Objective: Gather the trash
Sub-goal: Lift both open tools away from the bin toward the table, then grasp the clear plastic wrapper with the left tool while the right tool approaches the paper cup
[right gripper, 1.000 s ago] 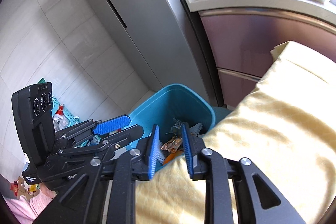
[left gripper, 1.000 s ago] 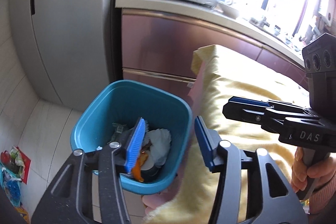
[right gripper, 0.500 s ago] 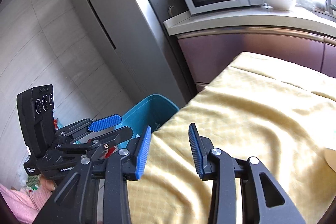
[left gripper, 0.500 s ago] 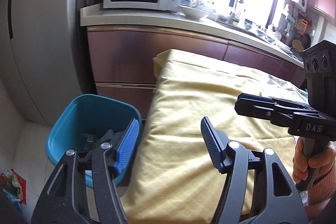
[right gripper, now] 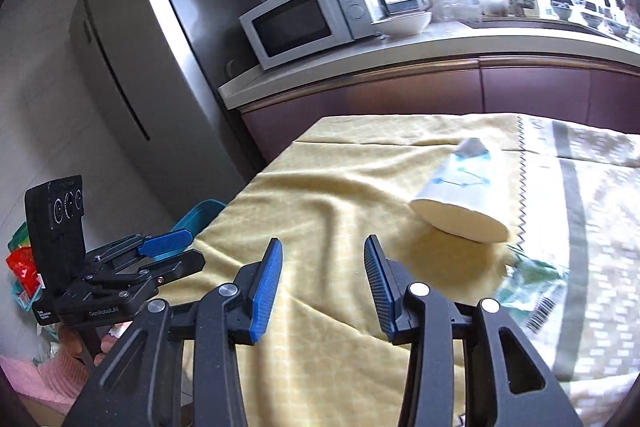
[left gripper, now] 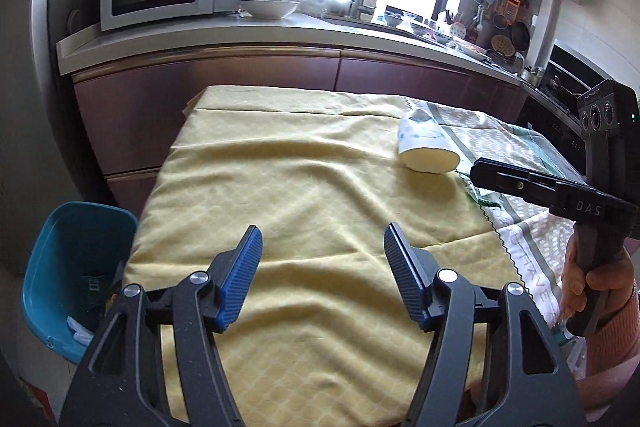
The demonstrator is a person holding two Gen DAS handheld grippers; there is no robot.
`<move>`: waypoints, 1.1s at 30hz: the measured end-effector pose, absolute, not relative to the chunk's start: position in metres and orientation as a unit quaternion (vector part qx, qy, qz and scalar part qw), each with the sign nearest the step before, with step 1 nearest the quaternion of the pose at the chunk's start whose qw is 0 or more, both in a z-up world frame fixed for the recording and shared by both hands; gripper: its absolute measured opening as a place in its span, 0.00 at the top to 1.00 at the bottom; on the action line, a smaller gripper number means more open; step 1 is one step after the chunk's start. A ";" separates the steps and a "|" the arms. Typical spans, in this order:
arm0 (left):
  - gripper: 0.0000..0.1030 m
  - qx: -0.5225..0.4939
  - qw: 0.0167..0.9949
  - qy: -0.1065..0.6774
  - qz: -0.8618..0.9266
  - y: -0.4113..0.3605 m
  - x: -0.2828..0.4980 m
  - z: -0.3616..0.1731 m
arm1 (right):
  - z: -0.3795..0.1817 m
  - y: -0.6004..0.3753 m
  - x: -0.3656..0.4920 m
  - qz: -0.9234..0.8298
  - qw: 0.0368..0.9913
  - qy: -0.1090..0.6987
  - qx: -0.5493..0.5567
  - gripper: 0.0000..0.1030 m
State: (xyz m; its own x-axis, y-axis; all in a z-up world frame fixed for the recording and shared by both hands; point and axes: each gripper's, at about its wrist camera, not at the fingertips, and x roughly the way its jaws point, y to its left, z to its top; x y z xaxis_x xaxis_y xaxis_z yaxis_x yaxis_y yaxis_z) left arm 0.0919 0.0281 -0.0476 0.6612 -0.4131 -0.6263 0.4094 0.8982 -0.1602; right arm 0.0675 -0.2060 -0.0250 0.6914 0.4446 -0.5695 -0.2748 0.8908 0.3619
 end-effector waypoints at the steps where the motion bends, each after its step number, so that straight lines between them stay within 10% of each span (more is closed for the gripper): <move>1: 0.39 0.001 0.909 0.345 -0.233 0.020 0.091 -0.048 | -0.027 -0.216 0.065 0.185 0.914 0.338 0.130 0.61; 19: 0.39 0.027 0.882 0.376 -0.282 -0.050 0.099 -0.066 | -0.088 -0.314 0.082 0.090 0.889 0.391 0.221 0.55; 27: 0.38 0.020 0.877 0.382 -0.290 -0.051 0.101 -0.068 | -0.085 -0.307 0.076 0.125 0.883 0.389 0.232 0.89; 33: 0.38 0.009 0.864 0.385 -0.322 -0.052 0.098 -0.069 | -0.072 -0.275 0.073 0.188 0.876 0.377 0.235 0.90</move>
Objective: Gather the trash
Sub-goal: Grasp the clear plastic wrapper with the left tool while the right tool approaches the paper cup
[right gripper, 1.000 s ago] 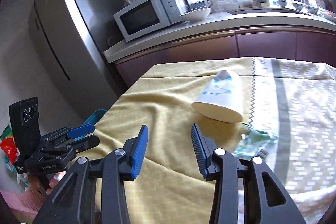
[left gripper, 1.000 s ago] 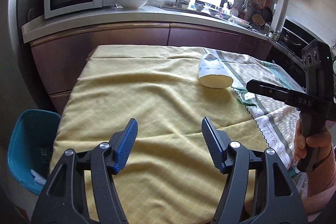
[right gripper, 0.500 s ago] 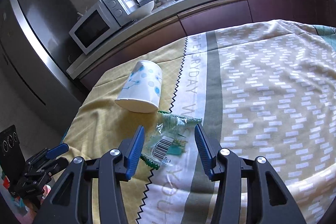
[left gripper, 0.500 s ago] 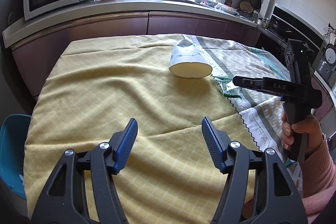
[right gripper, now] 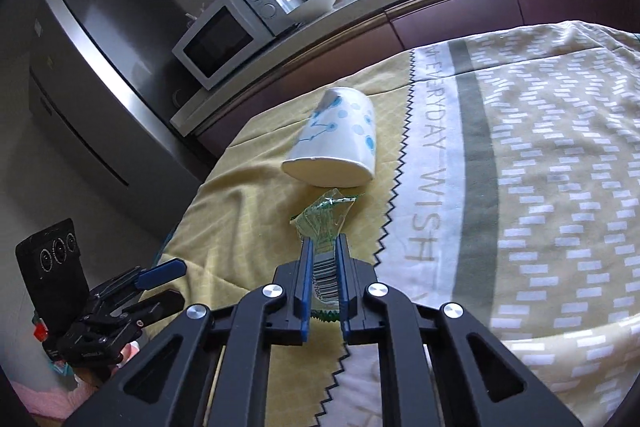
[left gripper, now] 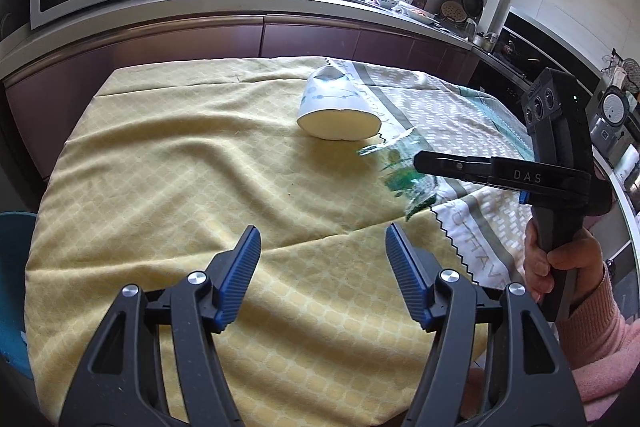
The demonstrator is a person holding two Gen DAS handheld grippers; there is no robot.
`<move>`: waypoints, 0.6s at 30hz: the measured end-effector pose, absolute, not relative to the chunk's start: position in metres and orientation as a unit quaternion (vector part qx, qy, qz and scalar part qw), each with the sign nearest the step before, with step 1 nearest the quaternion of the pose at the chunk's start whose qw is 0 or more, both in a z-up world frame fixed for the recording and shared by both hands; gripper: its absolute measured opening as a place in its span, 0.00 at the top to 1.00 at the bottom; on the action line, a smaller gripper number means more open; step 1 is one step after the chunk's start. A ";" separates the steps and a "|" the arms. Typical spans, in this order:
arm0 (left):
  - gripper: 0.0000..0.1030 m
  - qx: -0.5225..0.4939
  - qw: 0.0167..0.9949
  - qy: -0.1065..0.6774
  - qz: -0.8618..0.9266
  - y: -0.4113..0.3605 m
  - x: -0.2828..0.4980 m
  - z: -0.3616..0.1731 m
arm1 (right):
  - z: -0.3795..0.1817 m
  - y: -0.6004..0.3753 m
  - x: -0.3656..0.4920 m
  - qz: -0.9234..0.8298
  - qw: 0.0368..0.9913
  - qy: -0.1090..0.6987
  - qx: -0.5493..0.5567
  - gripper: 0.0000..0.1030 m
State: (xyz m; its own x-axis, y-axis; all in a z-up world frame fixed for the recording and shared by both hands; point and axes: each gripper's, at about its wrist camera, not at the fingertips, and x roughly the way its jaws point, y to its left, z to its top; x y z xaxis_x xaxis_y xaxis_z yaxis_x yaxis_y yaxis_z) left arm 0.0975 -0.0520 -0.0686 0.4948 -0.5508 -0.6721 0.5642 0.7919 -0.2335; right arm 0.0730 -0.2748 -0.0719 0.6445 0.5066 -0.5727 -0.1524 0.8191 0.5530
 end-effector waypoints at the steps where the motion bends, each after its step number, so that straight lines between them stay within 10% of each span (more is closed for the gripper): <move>1: 0.37 0.007 0.862 0.386 -0.329 -0.052 0.096 -0.069 | -0.070 -0.267 0.074 0.202 0.874 0.375 0.235 0.90; 10: 0.41 -0.017 0.845 0.418 -0.334 -0.047 0.105 -0.085 | -0.075 -0.209 0.102 0.284 0.839 0.399 0.237 0.90; 18: 0.71 -0.044 0.835 0.448 -0.317 -0.042 0.124 -0.102 | -0.080 -0.199 0.108 0.290 0.830 0.417 0.232 0.86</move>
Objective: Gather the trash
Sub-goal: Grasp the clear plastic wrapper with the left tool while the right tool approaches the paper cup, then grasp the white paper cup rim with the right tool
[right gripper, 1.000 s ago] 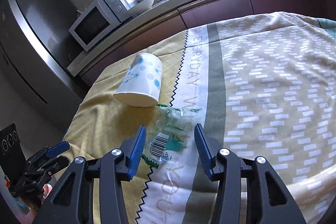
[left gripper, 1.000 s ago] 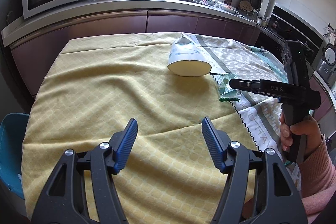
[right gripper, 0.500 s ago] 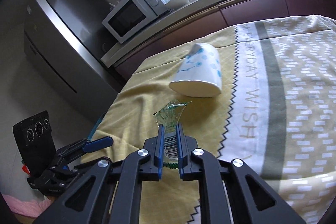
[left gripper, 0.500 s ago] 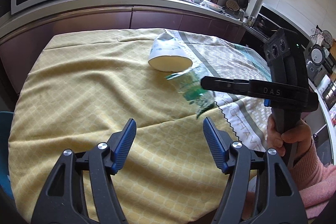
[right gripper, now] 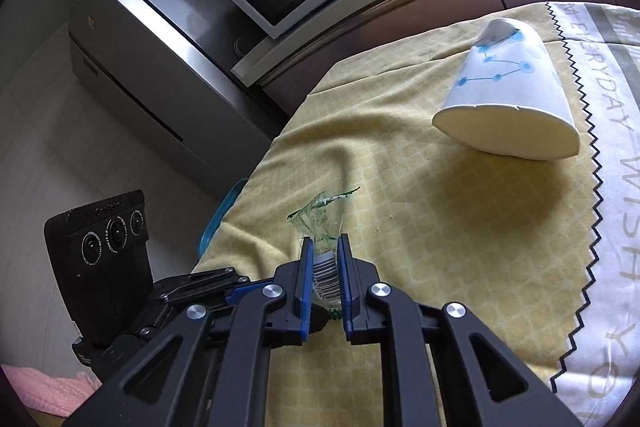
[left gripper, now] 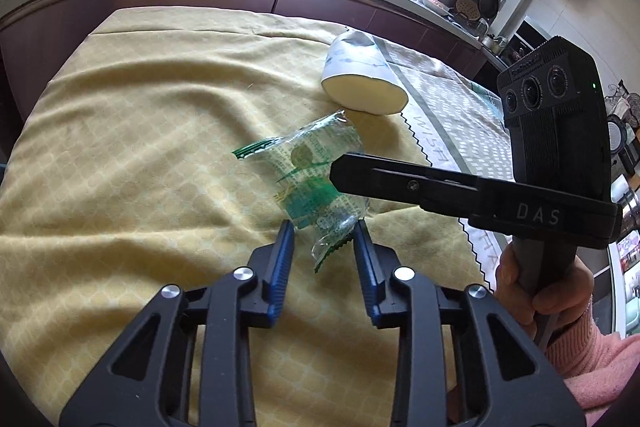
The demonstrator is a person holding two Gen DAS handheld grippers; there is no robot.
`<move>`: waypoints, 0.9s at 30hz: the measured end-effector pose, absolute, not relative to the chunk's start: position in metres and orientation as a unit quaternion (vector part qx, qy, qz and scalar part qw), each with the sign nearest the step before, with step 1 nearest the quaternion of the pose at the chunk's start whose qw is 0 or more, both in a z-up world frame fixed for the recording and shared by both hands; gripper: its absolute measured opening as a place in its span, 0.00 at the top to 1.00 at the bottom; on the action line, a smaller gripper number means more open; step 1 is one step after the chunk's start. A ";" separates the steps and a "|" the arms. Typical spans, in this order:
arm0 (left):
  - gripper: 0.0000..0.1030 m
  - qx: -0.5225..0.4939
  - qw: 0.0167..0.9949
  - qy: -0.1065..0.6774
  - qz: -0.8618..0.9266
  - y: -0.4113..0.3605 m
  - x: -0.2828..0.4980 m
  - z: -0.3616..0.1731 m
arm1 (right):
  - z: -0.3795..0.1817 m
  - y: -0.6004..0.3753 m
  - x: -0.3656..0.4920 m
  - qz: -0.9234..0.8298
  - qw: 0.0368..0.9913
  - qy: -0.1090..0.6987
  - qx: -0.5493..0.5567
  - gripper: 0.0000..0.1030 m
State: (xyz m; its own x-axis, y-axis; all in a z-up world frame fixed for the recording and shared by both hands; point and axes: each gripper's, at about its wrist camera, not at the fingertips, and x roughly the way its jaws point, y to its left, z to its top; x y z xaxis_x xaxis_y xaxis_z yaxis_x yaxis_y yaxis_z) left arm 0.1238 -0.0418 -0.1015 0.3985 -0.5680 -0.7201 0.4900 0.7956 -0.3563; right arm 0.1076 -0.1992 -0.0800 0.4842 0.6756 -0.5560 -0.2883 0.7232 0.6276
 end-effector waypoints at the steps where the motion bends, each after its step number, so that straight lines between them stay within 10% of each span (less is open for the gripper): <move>1: 0.72 -0.043 0.836 0.446 -0.317 -0.042 0.124 -0.101 | -0.079 -0.201 0.107 0.287 0.831 0.417 0.231 0.84; 16: 0.77 -0.028 0.852 0.428 -0.300 -0.035 0.124 -0.092 | -0.064 -0.270 0.113 0.101 0.908 0.368 0.172 0.66; 27: 0.77 -0.030 0.864 0.418 -0.277 -0.019 0.123 -0.085 | -0.077 -0.269 0.151 0.068 0.902 0.397 0.152 0.72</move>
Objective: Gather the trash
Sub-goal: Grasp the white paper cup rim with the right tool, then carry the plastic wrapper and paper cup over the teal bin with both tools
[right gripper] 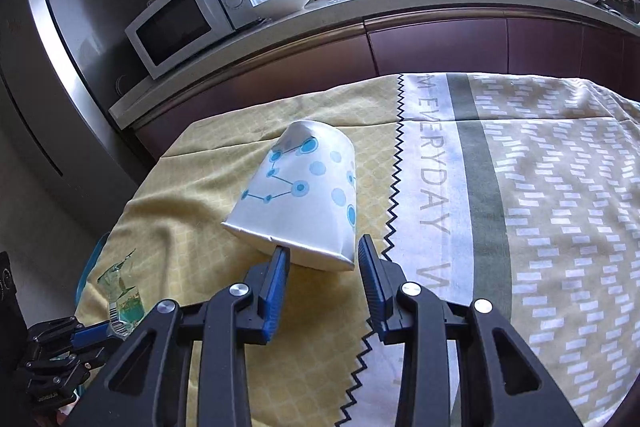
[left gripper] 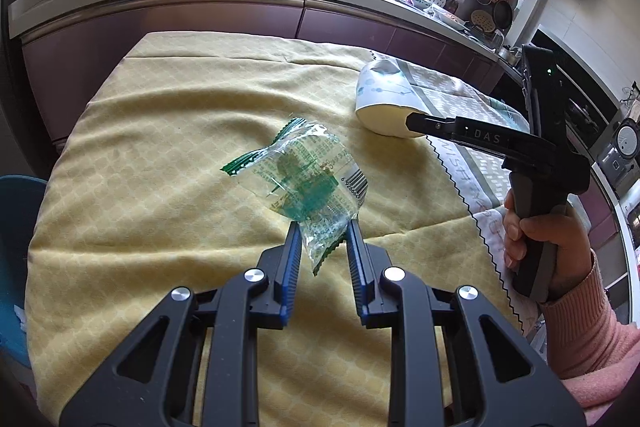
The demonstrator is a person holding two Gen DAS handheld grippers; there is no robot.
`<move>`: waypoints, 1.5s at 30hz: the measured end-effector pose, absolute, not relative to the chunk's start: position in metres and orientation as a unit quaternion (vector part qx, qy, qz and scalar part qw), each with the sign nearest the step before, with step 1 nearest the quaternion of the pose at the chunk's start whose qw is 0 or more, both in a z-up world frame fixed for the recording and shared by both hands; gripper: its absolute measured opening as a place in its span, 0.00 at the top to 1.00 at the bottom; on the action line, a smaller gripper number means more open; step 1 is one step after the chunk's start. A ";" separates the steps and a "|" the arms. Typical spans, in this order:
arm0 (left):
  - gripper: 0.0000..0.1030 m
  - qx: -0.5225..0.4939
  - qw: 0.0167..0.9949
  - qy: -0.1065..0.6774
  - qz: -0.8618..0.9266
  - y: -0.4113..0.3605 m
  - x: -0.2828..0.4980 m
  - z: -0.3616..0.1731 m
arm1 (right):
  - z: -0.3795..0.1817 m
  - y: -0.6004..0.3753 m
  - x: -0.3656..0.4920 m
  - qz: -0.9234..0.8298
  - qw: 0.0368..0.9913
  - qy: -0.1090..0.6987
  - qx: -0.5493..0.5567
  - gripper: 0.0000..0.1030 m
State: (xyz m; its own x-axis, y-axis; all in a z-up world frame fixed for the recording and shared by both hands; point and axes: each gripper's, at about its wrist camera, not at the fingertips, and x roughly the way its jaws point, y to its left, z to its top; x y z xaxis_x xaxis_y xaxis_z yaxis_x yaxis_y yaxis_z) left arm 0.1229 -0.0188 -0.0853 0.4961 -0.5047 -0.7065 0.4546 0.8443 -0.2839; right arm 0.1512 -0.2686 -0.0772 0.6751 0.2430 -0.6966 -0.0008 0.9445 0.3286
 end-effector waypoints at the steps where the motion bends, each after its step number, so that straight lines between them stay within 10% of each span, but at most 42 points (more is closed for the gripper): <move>1: 0.77 -0.030 0.865 0.417 -0.275 -0.017 0.123 -0.084 | -0.078 -0.270 0.152 0.068 0.901 0.398 0.156 0.80; 9: 0.78 -0.032 0.876 0.407 -0.257 -0.002 0.122 -0.080 | -0.074 -0.277 0.147 0.073 0.905 0.380 0.179 0.94; 45: 0.80 -0.031 0.907 0.373 -0.194 0.060 0.099 -0.052 | -0.043 -0.214 0.113 0.257 0.872 0.341 0.237 0.95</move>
State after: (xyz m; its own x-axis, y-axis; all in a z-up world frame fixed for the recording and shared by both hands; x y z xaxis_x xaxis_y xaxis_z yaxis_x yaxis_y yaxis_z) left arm 0.0986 0.0601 -0.0520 0.6458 -0.3750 -0.6650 0.3286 0.9228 -0.2013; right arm 0.1133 -0.2142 -0.0434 0.6347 0.6106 -0.4737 -0.2868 0.7553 0.5893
